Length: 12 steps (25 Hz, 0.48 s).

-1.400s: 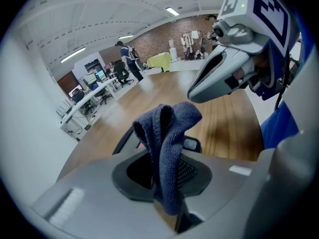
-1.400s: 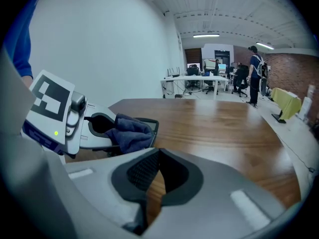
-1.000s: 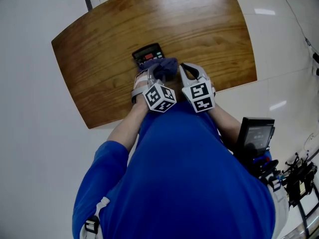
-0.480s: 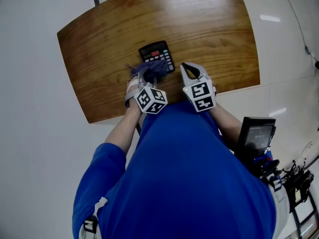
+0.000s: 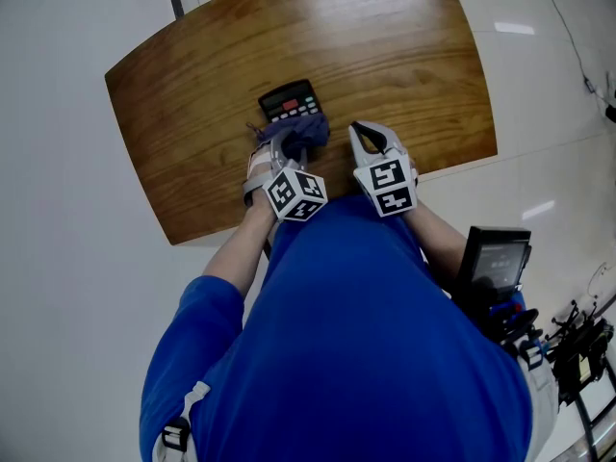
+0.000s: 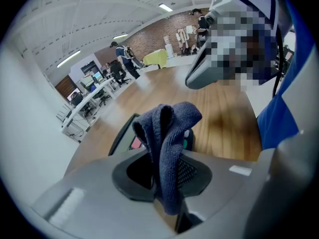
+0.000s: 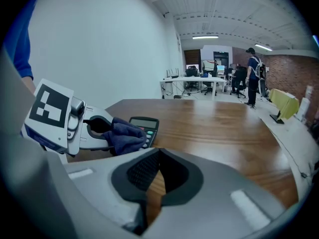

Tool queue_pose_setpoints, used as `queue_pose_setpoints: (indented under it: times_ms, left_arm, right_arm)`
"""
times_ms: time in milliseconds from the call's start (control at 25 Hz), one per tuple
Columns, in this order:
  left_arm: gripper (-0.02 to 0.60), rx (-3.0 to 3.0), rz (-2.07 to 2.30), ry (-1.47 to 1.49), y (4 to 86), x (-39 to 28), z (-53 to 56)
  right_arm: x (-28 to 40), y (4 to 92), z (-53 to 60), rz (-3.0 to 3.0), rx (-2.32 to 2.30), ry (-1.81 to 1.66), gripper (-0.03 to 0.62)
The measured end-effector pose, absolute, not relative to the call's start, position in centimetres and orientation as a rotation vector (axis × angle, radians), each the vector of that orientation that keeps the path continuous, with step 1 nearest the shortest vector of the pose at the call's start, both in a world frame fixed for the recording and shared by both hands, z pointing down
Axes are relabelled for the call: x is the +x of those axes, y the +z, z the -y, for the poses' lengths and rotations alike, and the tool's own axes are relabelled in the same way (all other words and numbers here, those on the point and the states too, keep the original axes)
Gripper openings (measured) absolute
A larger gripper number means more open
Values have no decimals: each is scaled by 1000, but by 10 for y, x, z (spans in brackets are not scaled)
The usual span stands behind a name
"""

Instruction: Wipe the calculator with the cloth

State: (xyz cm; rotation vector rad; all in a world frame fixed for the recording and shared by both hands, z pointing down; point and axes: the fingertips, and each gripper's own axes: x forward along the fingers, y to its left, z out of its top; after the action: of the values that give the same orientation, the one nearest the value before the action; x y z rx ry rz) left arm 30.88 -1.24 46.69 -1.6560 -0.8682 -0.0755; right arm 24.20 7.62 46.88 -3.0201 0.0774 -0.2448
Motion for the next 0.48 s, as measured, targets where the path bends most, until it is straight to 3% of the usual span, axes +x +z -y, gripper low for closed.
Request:
queue_pose_setpoints:
  times_ms: [480]
  left_arm:
    - [64, -1496, 922, -34, 504, 289, -26]
  right_arm:
    - [231, 485, -90, -24, -3007, -256, 3]
